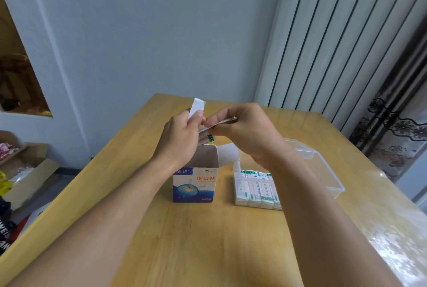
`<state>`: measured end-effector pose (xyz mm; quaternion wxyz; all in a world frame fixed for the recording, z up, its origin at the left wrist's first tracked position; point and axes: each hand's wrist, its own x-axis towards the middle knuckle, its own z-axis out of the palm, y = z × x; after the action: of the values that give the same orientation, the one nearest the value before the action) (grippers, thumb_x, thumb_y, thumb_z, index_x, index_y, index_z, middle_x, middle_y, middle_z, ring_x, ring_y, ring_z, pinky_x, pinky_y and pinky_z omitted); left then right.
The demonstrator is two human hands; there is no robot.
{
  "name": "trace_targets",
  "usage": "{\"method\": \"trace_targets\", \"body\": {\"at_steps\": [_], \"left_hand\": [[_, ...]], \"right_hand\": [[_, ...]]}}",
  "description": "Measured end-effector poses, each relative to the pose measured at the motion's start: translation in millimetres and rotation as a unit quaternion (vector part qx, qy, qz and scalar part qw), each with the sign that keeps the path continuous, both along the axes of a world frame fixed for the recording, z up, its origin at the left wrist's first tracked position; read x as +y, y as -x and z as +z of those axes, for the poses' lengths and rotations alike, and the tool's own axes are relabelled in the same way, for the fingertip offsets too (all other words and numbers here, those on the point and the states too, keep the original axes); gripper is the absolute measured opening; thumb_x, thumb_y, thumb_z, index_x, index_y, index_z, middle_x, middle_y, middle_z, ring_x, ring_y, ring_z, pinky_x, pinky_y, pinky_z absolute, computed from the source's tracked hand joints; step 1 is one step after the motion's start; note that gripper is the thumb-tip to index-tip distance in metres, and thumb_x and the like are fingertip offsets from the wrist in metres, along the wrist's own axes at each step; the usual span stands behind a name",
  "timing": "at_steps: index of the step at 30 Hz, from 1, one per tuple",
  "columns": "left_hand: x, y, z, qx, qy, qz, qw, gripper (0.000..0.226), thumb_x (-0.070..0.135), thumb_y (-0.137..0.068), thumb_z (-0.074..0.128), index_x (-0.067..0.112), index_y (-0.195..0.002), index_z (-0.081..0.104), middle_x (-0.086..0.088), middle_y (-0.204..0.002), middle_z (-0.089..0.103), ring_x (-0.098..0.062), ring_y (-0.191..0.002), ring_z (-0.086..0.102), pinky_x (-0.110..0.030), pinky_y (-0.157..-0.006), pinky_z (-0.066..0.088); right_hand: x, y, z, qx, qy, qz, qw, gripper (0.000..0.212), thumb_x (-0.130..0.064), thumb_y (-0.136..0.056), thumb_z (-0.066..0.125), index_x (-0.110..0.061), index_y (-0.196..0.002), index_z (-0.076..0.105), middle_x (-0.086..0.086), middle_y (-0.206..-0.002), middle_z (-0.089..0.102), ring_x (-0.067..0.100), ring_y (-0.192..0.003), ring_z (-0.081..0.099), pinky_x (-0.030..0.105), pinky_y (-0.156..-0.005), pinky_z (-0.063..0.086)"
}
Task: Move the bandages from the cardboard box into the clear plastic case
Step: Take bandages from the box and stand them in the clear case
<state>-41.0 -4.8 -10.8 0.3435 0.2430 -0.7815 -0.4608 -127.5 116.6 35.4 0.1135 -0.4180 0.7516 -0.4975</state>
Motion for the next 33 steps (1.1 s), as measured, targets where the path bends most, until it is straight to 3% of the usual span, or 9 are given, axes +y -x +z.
{"method": "trace_targets", "body": {"at_steps": [2,4,6,11,16,20,26,29,33], "left_hand": [[-1,0,1,0.007,-0.007,0.012,1.000,0.034,0.038,-0.108,0.038,0.021,-0.095,0.064,-0.003,-0.092,0.070,-0.020,-0.087,0.068,-0.037,-0.070,0.054],[-2,0,1,0.003,0.010,0.037,0.999,0.034,0.038,-0.108,0.038,0.023,-0.091,0.064,-0.003,-0.086,0.068,-0.019,-0.080,0.064,-0.034,-0.064,0.047],[-4,-1,2,0.013,0.008,0.053,0.998,0.035,0.037,-0.108,0.039,0.023,-0.087,0.063,-0.005,-0.081,0.066,-0.018,-0.071,0.059,-0.030,-0.057,0.042],[-7,-3,4,0.054,-0.017,0.085,0.995,0.036,0.039,-0.110,0.036,0.020,-0.097,0.063,-0.004,-0.092,0.067,-0.010,-0.069,0.061,-0.010,-0.041,0.036],[1,-6,9,0.083,-0.031,0.064,0.994,0.033,0.039,-0.109,0.038,0.029,-0.089,0.061,-0.011,-0.088,0.071,-0.023,-0.072,0.073,-0.038,-0.057,0.055],[7,-7,13,0.082,-0.043,0.031,0.995,0.032,0.038,-0.109,0.037,0.026,-0.096,0.063,-0.003,-0.088,0.071,-0.018,-0.071,0.073,-0.033,-0.056,0.055],[18,-5,13,0.060,-0.112,-0.023,0.992,0.033,0.040,-0.109,0.036,0.028,-0.100,0.065,-0.004,-0.094,0.074,-0.024,-0.087,0.073,-0.042,-0.074,0.058],[24,-8,16,0.046,-0.132,-0.036,0.990,0.041,0.048,-0.108,0.034,0.027,-0.098,0.067,0.002,-0.079,0.073,-0.009,-0.064,0.068,-0.026,-0.053,0.051],[24,-14,24,-0.012,-0.230,-0.129,0.965,0.056,0.064,-0.099,0.040,0.013,-0.091,0.065,-0.001,-0.058,0.058,-0.013,-0.044,0.048,-0.022,-0.037,0.030]], "right_hand": [[1,1,0,-0.008,0.002,0.020,1.000,0.007,-0.016,-0.081,0.082,-0.023,-0.082,0.081,0.005,-0.083,0.077,0.042,-0.090,0.067,0.057,-0.084,0.056],[2,2,1,-0.011,0.005,0.038,0.999,0.007,-0.018,-0.083,0.082,-0.021,-0.089,0.081,0.001,-0.086,0.078,0.031,-0.087,0.073,0.054,-0.087,0.058],[3,2,2,-0.022,0.025,0.057,0.998,0.010,-0.018,-0.087,0.078,-0.015,-0.096,0.080,0.003,-0.090,0.079,0.018,-0.085,0.076,0.043,-0.083,0.062],[8,7,9,-0.115,0.117,0.034,0.986,0.019,-0.014,-0.087,0.075,-0.009,-0.106,0.076,0.010,-0.090,0.077,0.019,-0.075,0.072,0.026,-0.067,0.060],[0,4,-1,-0.127,0.022,0.054,0.990,0.030,-0.018,-0.083,0.081,-0.007,-0.111,0.075,0.013,-0.089,0.078,0.018,-0.070,0.066,0.031,-0.072,0.062],[-1,6,-2,-0.093,-0.027,0.020,0.995,0.026,-0.029,-0.082,0.083,-0.008,-0.096,0.079,0.003,-0.081,0.078,0.014,-0.069,0.067,0.031,-0.069,0.061],[6,5,5,-0.069,0.006,0.002,0.998,0.017,-0.019,-0.083,0.082,-0.008,-0.094,0.075,0.005,-0.081,0.078,0.019,-0.074,0.076,0.031,-0.064,0.063],[8,4,7,-0.069,0.033,-0.005,0.997,0.016,-0.015,-0.082,0.083,-0.006,-0.088,0.072,0.006,-0.079,0.077,0.022,-0.073,0.076,0.034,-0.067,0.063],[9,11,8,0.039,0.038,-0.055,0.997,0.015,-0.021,-0.083,0.083,-0.015,-0.080,0.069,-0.001,-0.074,0.076,0.018,-0.065,0.071,0.039,-0.063,0.059]]}}
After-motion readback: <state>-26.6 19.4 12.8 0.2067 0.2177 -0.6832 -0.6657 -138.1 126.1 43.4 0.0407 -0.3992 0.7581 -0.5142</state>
